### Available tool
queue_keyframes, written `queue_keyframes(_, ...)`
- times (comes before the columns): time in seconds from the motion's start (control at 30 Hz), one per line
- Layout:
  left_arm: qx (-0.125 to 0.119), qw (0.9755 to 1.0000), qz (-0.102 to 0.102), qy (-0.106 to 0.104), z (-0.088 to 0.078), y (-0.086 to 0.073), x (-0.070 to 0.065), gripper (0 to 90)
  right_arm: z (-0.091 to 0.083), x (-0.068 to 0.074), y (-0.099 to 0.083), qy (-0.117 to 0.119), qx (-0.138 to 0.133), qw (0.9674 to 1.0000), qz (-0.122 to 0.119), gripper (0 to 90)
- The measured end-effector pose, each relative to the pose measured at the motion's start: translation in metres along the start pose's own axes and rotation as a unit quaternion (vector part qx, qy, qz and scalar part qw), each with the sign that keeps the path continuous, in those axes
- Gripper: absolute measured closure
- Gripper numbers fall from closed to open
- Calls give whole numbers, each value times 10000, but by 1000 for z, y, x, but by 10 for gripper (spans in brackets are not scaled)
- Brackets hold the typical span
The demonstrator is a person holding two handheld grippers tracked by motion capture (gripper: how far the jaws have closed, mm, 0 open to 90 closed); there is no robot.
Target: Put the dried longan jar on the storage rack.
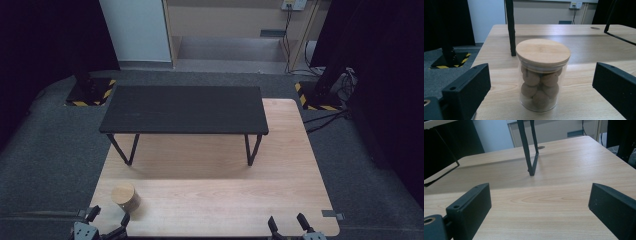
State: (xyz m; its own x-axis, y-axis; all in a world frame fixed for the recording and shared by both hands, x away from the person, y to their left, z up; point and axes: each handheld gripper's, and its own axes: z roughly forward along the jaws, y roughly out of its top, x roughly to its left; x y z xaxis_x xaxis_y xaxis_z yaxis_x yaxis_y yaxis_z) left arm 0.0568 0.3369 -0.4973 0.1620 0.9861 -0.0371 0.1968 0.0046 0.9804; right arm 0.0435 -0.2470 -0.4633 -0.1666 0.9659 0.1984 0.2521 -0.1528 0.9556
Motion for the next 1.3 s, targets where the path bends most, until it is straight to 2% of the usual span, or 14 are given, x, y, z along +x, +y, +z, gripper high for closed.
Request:
queue_keyframes(0.27, 208, 9996, 2, -179, 27, -1, 5, 3, 1, 0, 1, -30, -2, 10000, 22, 46)
queue_keyframes(0.53, 386, 9990, 43, -240, 48, 0, 7, 21, 0, -1, 2, -81, 39, 10000, 21, 46)
queue_keyframes(0.8, 371, 9990, 74, -224, 54, 1, 7, 52, -2, -3, 1, -175, 50, 9998, 48, 47)
queue_keyframes(1.03, 344, 9990, 60, -274, 53, 1, 10, 230, -2, -4, 1, -182, 71, 9998, 50, 48)
queue_keyframes(1.2, 450, 9987, 102, -234, 52, 8, 8, 235, -2, -4, 1, -182, 61, 9998, 48, 48)
queue_keyframes(1.3, 469, 9985, 36, -268, 48, 12, 9, 241, -3, -4, 1, -187, 36, 9998, 40, 49)
